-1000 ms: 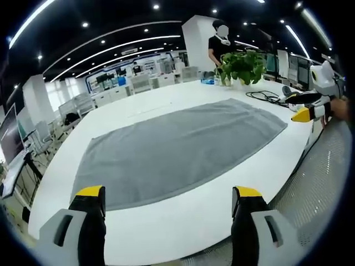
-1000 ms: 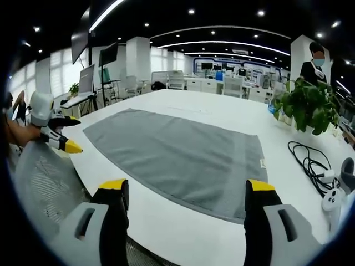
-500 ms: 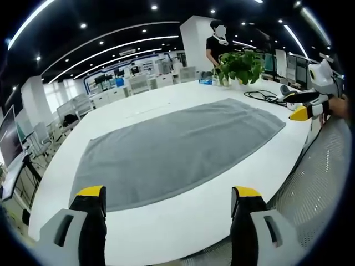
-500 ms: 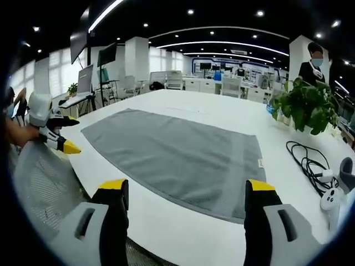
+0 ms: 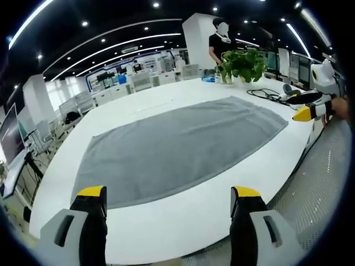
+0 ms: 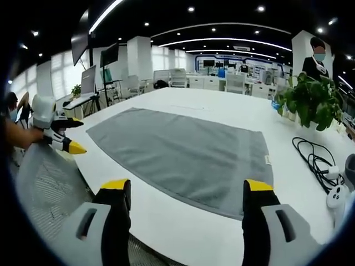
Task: Fold the towel on the table until its edges align and the towel forms a compact rectangular stack.
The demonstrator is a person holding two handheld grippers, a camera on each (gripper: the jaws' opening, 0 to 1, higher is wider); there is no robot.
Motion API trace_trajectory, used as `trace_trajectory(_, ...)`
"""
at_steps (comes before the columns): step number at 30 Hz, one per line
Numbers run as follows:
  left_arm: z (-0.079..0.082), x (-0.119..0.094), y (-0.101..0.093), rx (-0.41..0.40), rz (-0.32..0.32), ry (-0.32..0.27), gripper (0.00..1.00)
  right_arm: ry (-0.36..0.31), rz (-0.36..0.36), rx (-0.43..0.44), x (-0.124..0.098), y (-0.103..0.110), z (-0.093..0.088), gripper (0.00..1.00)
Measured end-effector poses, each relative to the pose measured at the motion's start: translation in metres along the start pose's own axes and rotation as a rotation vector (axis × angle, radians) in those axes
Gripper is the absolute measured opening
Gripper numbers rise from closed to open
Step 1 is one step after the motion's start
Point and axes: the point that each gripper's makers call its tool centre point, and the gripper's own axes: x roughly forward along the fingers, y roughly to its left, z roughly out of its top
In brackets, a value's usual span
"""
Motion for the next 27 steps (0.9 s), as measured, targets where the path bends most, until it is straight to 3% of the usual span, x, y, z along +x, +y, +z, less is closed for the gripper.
trace_trajectory(15,0.0041,-0.0001,-0.0062,-0.013,-0.026,-0.020,0.94,0.028,-0.012,0.002,-0.0015,-0.0025,-0.0048,0.82)
trace_trajectory(27,0.0059,0.0023,-0.0096,-0.035,-0.065,-0.044,0.94,0.014,-0.029,-0.006,-0.0067,0.0031,0.0025,0.83)
